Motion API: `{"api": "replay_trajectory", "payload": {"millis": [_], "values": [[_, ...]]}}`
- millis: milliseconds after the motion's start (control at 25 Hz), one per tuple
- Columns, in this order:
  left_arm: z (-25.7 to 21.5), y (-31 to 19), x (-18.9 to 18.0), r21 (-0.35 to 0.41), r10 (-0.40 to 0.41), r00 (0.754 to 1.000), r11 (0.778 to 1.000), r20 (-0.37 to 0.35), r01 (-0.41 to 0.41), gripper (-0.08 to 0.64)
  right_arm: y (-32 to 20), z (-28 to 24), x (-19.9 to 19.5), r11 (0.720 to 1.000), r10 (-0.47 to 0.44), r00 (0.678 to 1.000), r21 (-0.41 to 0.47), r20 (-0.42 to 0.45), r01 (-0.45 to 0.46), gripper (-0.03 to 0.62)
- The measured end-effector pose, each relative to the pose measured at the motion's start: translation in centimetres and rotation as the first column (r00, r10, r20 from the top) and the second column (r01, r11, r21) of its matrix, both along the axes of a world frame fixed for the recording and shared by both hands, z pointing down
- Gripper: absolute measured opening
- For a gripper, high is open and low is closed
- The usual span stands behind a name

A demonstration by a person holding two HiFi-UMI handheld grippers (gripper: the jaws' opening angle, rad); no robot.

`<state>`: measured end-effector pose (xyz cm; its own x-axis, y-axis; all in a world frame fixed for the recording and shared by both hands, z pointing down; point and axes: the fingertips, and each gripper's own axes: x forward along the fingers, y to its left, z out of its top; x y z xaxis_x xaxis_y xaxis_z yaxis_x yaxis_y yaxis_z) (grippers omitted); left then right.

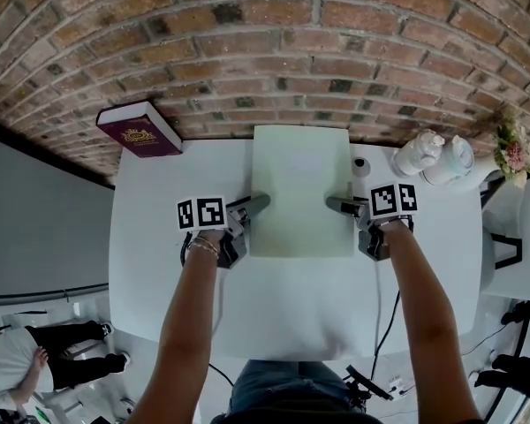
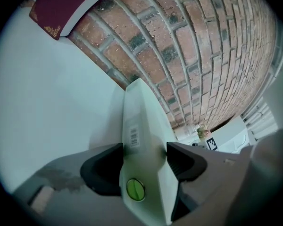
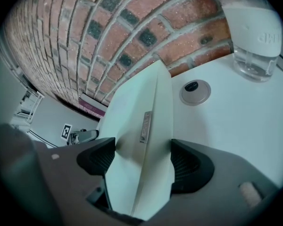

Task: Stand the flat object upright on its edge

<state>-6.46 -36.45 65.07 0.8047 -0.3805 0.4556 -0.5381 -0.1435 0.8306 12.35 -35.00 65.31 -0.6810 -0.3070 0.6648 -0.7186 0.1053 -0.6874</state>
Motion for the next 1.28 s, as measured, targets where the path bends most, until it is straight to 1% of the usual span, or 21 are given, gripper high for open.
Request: {"api": "replay_trajectory", "payload": {"millis": [120,200,640,1000,1280], "values": [[-0.2,0.3,-0.1,-0.012,-0.003,1.000,1.000,0.012,0.004,0.296,0.2,-0.4,-0.1,1.000,0.005,1.000,0.001,-0.007,-0.005,0.365],[-0.7,0.5,-0.1,-0.013,-0.016,1.000,1.000,0.006,0.016,0.296,0.4,-0.9,0.0,1.000,0.014,1.000,0.006,-0.004,-0.014,0.364],[-3.1,2.3,-0.1,0.019,-0.024,1.000,1.000,0.002,0.024,0.296,1.8,-3.5,0.1,0.999,-0.003,1.000,0.045,-0.024,0.004,0.362],[-5.9,4.0,0.1,0.077,-0.030,1.000,0.997,-0.009,0.031,0.296,3.4,-6.2,0.4,0.994,0.007,1.000,0.106,-0.027,-0.005,0.359],[-8.3,5.5,0.6,0.132,-0.013,1.000,0.991,-0.002,0.013,0.295,5.4,-8.5,1.0,0.986,0.035,0.999,0.161,-0.016,-0.032,0.353]]}}
